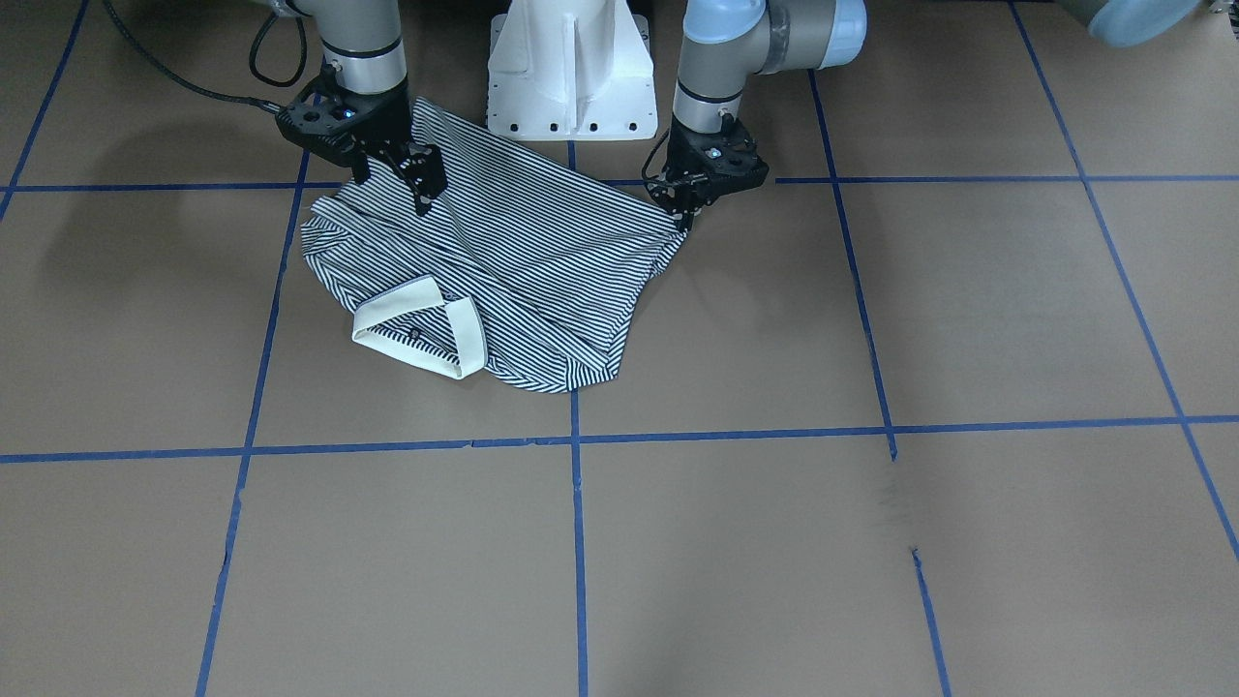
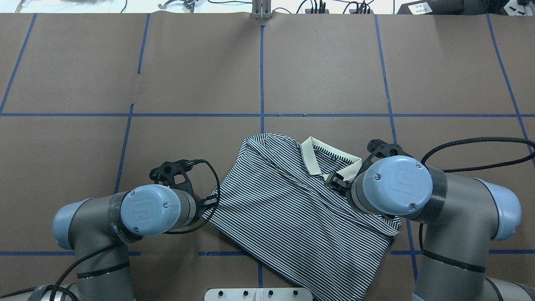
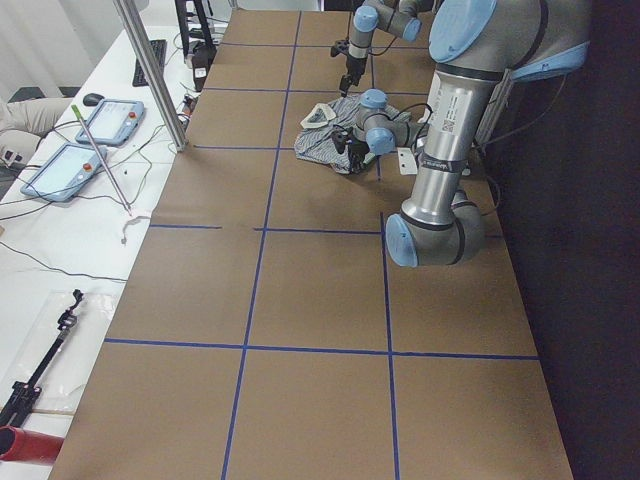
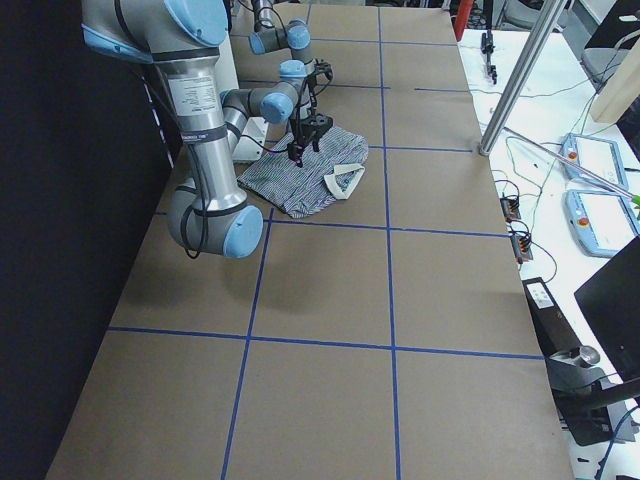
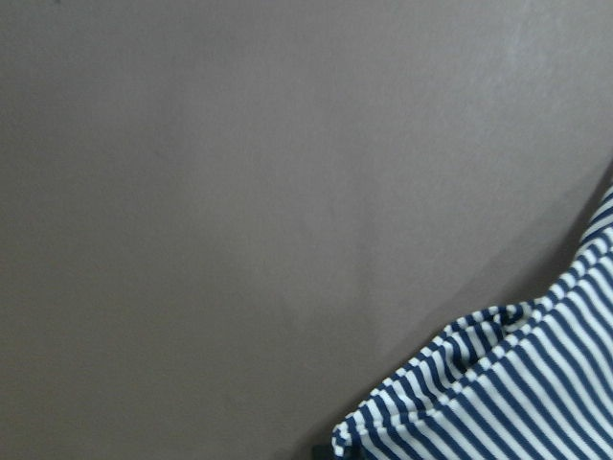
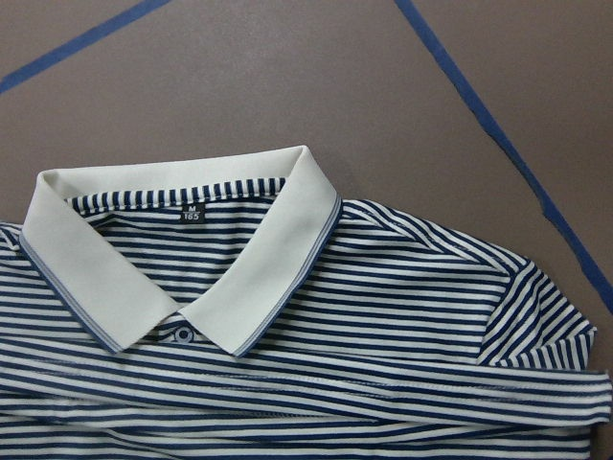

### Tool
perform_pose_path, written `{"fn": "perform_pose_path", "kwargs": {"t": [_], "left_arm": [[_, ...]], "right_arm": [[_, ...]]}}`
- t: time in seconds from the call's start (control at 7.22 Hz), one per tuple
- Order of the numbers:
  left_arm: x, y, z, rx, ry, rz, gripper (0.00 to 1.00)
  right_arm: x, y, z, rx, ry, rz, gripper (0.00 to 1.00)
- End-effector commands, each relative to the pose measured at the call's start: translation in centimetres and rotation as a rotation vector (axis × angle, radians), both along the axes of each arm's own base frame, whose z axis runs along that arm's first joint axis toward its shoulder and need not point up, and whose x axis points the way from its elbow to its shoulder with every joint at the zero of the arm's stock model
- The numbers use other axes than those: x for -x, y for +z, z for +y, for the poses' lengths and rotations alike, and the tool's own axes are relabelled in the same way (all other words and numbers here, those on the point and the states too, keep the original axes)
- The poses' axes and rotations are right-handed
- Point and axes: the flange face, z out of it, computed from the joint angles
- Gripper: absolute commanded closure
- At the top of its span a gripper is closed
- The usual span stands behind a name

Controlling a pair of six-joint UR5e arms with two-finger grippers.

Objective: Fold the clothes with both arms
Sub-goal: 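Rotate the shirt with both grippers so the collar faces the right gripper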

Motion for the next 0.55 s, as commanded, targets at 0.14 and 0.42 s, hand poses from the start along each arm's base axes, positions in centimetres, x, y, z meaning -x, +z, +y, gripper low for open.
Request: {"fn": "perform_pose_path", "kwargs": {"t": [0.14, 0.42], "left_arm": [[3.9, 2.0, -12.8, -0.182, -0.053, -0.042, 1.0], [0.4, 1.4, -25.7, -0.229, -0.172, 0.016, 1.0]], "right_arm": [[-0.1, -0.9, 0.0, -0.007, 0.012, -0.041, 0.0], [-0.3, -0.7, 0.0, 0.007, 0.065, -0.137, 0.0]]}}
